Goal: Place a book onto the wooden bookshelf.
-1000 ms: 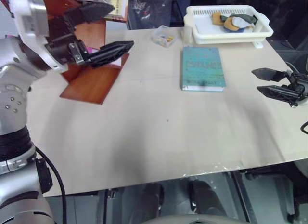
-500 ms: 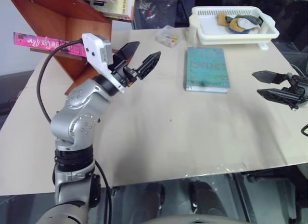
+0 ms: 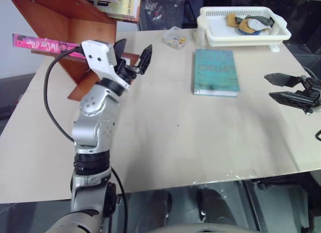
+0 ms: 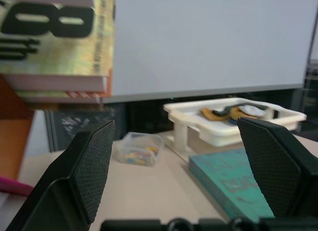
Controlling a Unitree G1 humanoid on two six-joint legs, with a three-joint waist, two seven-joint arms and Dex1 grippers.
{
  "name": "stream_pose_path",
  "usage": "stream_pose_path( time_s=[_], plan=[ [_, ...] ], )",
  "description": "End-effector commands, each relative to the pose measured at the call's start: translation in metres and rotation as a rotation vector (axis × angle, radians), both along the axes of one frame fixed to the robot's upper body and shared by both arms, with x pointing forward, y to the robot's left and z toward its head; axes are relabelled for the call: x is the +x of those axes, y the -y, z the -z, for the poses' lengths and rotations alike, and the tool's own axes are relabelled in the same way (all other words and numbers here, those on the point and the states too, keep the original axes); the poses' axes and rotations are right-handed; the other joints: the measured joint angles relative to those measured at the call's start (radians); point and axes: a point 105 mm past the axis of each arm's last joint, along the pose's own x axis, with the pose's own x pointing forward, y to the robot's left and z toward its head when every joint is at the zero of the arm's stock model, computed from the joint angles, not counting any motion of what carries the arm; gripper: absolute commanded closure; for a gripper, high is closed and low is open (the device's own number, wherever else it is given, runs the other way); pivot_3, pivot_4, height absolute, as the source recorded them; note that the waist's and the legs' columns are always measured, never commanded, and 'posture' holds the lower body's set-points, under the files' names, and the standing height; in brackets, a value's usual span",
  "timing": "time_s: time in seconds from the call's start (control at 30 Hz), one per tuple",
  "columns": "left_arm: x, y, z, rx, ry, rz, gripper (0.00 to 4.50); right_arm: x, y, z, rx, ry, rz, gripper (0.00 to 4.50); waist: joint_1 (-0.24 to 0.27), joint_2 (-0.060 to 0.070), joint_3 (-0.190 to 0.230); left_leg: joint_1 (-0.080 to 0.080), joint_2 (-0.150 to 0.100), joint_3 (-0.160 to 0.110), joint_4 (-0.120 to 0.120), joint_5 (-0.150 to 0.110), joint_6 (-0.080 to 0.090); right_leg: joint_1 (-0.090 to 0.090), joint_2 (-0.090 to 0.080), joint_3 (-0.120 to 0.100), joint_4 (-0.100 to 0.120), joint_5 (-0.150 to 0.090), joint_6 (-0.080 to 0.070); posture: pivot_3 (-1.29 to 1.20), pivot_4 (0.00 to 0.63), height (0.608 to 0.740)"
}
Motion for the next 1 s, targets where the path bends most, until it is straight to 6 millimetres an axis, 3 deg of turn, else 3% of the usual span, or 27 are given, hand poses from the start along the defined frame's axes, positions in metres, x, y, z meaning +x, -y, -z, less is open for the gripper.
stream_pose_path(
  time_s=[0.03,0.6,0.87,1.0],
  plan=[
    [-0.002,-0.011,-0.013,-0.012,0.064,-0.058,0.15,-0.01,0.002,-0.014,-0.007,0.06,-0.031,0.0,-0.004,0.0,0.0,0.0,0.0,0.0,0.0,0.0,0.0,0.0,0.0,0.0,0.0,0.0,0.0,0.0,0.15,0.74],
    [-0.023,0.034,0.0,0.063,0.014,0.236,0.15,-0.018,0.005,-0.004,0.006,0.039,0.003,0.0,0.005,0.0,0.0,0.0,0.0,0.0,0.0,0.0,0.0,0.0,0.0,0.0,0.0,0.0,0.0,0.0,0.15,0.74],
    [-0.043,0.031,0.047,0.112,-0.196,0.324,0.15,-0.027,0.006,0.007,0.041,-0.016,0.018,0.0,0.0,0.0,0.0,0.0,0.001,0.0,-0.001,-0.001,0.001,0.0,0.0,0.0,0.0,0.0,0.0,0.0,0.15,0.74],
    [-0.067,0.029,0.074,0.137,-0.309,0.345,0.15,-0.036,0.01,0.03,0.004,-0.085,0.051,0.0,0.004,0.0,0.0,0.0,0.001,-0.001,-0.001,-0.001,0.002,0.001,0.0,0.0,-0.001,0.0,0.0,0.0,0.15,0.74]
  ],
)
